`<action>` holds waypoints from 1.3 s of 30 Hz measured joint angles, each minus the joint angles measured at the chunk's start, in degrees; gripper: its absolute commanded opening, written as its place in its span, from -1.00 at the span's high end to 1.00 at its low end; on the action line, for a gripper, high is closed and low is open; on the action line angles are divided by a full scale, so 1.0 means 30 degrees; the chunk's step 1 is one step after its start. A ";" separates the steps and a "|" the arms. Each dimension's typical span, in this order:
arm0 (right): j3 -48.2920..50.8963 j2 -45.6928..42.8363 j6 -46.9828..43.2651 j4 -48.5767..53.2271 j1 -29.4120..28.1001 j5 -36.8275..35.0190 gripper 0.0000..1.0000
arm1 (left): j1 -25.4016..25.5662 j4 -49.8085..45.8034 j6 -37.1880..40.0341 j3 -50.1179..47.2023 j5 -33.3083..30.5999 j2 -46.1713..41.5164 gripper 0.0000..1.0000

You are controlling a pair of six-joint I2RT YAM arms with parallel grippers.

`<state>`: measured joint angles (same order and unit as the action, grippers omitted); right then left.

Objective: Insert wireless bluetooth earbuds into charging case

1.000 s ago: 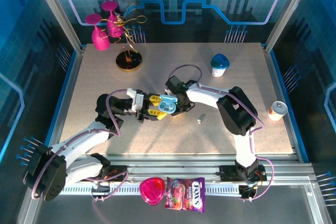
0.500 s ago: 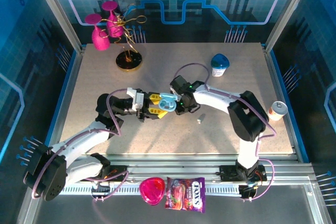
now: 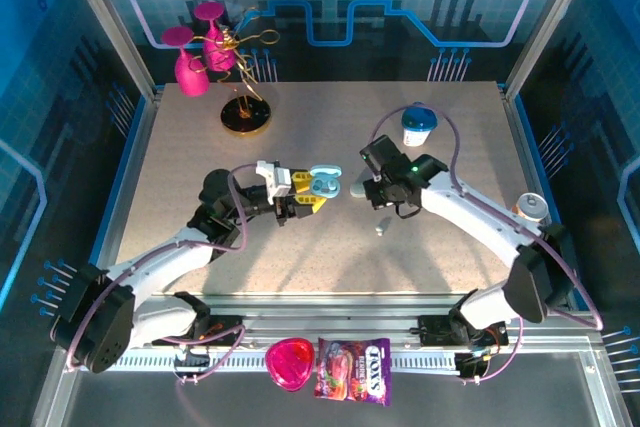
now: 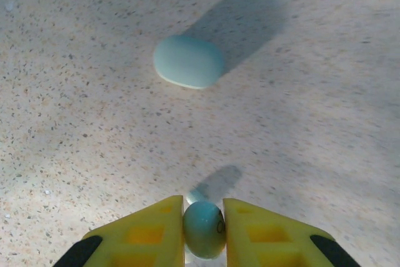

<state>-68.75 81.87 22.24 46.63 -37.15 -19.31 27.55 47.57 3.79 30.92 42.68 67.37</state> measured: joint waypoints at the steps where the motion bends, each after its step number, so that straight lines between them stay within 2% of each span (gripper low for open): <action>1: -0.0270 -0.0262 0.0036 0.0415 -0.0124 -0.0328 0.62 | 0.0000 -0.0175 0.0160 0.0000 -0.0321 0.0189 0.36; 12: -0.5093 -0.0743 0.0291 0.3249 -0.3446 -0.3045 0.62 | 0.0000 -0.0772 0.0794 0.0007 -0.2943 0.2637 0.36; 16: -0.5158 -0.0714 0.0291 0.2805 -0.3555 -0.2973 0.63 | 0.0000 -0.0736 0.0772 0.0007 -0.3308 0.2973 0.36; 19: -0.3628 -0.0714 0.0510 0.2149 -0.2623 -0.2732 0.64 | 0.0000 -0.0605 0.0780 0.0000 -0.3432 0.2973 0.36; 26: 0.3162 -0.0758 0.1734 0.0379 0.1326 -0.1035 0.67 | 0.0000 -0.0627 0.0780 -0.0007 -0.3519 0.2499 0.36; 30: 0.5610 -0.0685 0.2550 -0.0699 0.3024 -0.0175 0.66 | 0.0087 -0.0627 0.0787 -0.0058 -0.3512 0.2011 0.36; 35: 0.7410 0.0503 0.3512 -0.2769 0.4284 0.1020 0.63 | 0.0291 -0.0714 0.0809 -0.0073 -0.3504 0.1690 0.36; 39: 0.8058 0.1479 0.4029 -0.4065 0.4583 0.1851 0.58 | 0.0321 -0.0860 0.0889 -0.0073 -0.3512 0.1508 0.36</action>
<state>-44.58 86.30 34.33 34.44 -23.40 -13.76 28.51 44.99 6.46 30.70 32.14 71.90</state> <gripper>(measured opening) 0.198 0.347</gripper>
